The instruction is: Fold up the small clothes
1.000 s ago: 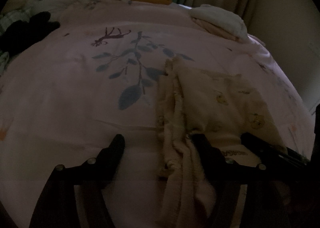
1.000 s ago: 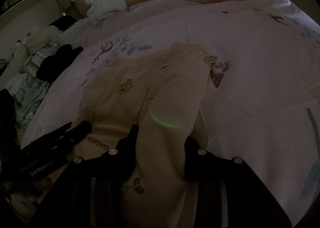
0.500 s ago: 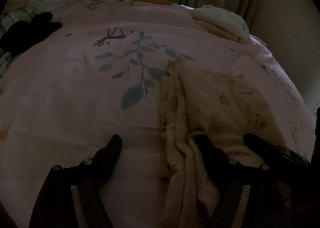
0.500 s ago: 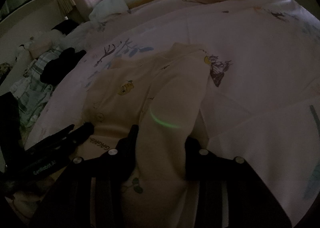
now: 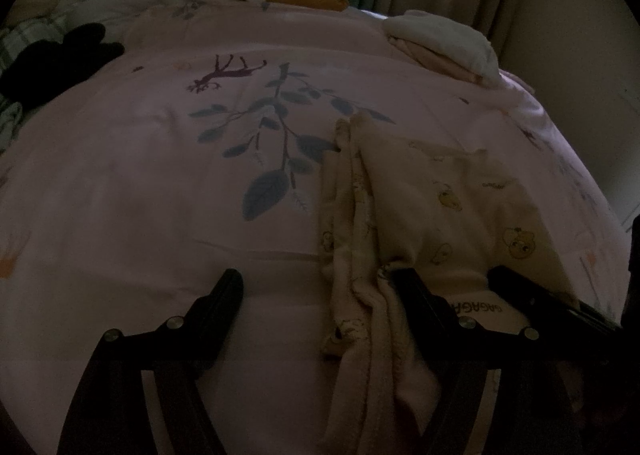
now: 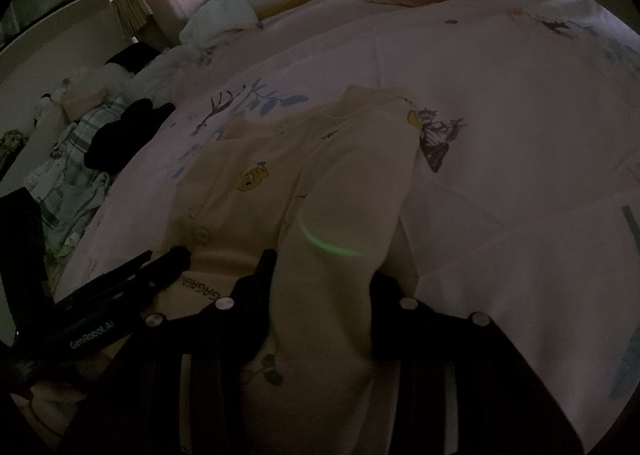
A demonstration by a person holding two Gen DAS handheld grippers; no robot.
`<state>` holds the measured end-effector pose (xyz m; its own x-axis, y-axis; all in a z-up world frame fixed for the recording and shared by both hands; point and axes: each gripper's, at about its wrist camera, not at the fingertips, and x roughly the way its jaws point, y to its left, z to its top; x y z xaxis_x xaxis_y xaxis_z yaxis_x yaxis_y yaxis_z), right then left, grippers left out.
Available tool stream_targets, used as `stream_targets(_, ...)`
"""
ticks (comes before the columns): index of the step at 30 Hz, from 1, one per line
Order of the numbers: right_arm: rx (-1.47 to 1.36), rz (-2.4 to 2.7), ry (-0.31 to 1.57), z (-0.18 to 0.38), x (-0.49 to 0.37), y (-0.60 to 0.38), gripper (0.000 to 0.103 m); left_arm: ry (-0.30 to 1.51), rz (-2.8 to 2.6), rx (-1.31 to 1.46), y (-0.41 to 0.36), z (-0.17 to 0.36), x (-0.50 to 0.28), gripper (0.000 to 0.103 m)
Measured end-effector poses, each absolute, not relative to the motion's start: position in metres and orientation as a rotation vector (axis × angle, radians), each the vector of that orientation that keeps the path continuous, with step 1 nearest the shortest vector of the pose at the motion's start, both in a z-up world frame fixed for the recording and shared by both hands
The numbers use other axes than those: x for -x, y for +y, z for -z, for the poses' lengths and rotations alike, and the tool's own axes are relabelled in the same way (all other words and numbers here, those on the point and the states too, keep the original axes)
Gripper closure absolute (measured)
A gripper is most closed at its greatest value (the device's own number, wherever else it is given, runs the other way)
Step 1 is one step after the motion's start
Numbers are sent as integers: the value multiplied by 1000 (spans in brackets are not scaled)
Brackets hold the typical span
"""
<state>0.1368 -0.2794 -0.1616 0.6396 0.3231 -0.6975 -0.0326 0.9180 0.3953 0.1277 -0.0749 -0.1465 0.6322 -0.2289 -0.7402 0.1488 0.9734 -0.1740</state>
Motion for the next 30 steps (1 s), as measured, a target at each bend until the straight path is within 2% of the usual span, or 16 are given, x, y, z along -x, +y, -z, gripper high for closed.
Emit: stream_targets(30,-392,-221,851,162,-137,-280,61,861,218,101,-75,147,-128,21)
